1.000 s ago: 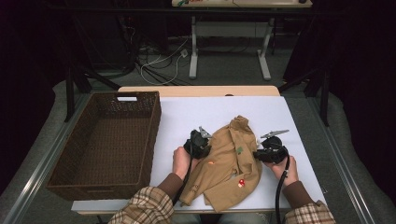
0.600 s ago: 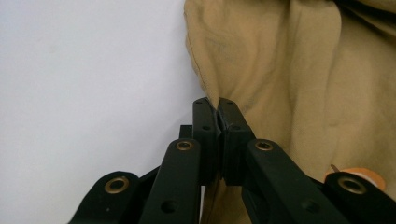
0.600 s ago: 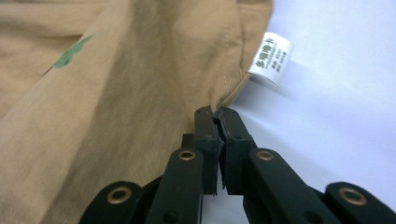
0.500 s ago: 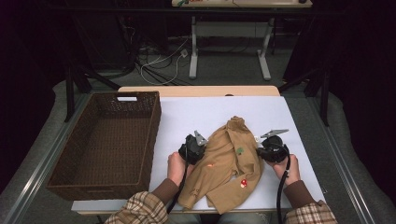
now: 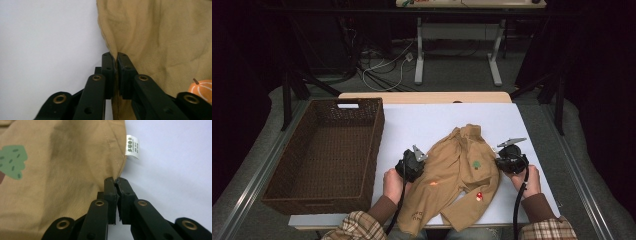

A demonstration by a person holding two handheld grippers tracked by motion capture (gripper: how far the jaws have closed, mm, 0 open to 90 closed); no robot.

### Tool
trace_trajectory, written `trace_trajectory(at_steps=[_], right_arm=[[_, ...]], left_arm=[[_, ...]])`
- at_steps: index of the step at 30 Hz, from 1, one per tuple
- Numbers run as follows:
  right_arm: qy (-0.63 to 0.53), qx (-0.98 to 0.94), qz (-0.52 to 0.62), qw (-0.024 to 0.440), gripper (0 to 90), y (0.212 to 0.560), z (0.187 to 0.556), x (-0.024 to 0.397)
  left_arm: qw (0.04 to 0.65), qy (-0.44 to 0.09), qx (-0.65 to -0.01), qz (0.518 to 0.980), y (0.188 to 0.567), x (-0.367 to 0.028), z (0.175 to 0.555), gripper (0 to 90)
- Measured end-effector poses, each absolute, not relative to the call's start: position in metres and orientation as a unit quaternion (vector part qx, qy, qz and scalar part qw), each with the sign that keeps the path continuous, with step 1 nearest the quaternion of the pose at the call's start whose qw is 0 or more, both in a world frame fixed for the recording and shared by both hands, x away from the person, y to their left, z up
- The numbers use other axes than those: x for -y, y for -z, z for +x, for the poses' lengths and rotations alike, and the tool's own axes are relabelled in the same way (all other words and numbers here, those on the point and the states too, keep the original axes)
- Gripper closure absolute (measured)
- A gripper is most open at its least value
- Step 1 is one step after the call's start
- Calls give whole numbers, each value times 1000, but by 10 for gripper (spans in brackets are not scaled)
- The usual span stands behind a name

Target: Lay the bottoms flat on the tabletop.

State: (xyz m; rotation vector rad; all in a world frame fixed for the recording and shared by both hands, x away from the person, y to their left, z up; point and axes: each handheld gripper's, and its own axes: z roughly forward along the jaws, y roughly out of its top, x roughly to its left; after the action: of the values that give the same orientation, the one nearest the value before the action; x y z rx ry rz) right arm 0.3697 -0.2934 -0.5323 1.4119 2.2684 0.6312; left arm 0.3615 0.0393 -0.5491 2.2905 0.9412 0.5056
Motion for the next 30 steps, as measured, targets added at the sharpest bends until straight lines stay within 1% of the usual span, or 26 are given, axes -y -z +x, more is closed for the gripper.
trace_trajectory(at_steps=[2,3,4,6,7,9,11,13,15,18,19,22,25,26,28,30], right_arm=[[-223,-812,505,191,827,534,371,295],[-223,-812,505,191,803,534,372,295],[-225,-811,504,192,764,534,372,294],[-231,-808,506,194,653,532,374,295],[-234,-805,509,196,620,530,375,294],[-244,-799,511,201,585,527,378,294],[-253,-795,513,200,552,525,381,293],[-258,-794,514,197,530,525,384,291],[-260,-793,515,193,527,528,388,288],[-253,-797,516,187,528,533,394,285],[-250,-797,519,182,534,535,396,285],[-248,-797,523,170,568,538,400,286],[-257,-796,525,154,653,542,403,289],[-261,-796,526,149,700,543,403,289],[-270,-797,522,143,779,543,402,289],[-270,-798,518,145,829,543,400,288]], left_arm=[[302,-188,-355,865,547,-38,364,752],[303,-188,-356,864,546,-37,365,680],[304,-190,-358,862,545,-36,367,626],[302,-195,-365,859,541,-33,372,564],[303,-193,-368,858,540,-31,375,533],[302,-197,-372,856,538,-27,381,498],[300,-188,-379,855,538,-22,389,467],[296,-184,-383,856,539,-17,395,451],[290,-180,-383,858,542,-13,399,446],[285,-173,-378,864,547,-10,403,487],[287,-167,-375,865,548,-10,403,534],[296,-157,-364,869,548,-10,404,628],[303,-150,-351,873,549,-9,402,743],[305,-150,-348,874,550,-8,401,793],[303,-159,-347,873,550,-8,399,826],[304,-167,-347,871,549,-10,396,842]])
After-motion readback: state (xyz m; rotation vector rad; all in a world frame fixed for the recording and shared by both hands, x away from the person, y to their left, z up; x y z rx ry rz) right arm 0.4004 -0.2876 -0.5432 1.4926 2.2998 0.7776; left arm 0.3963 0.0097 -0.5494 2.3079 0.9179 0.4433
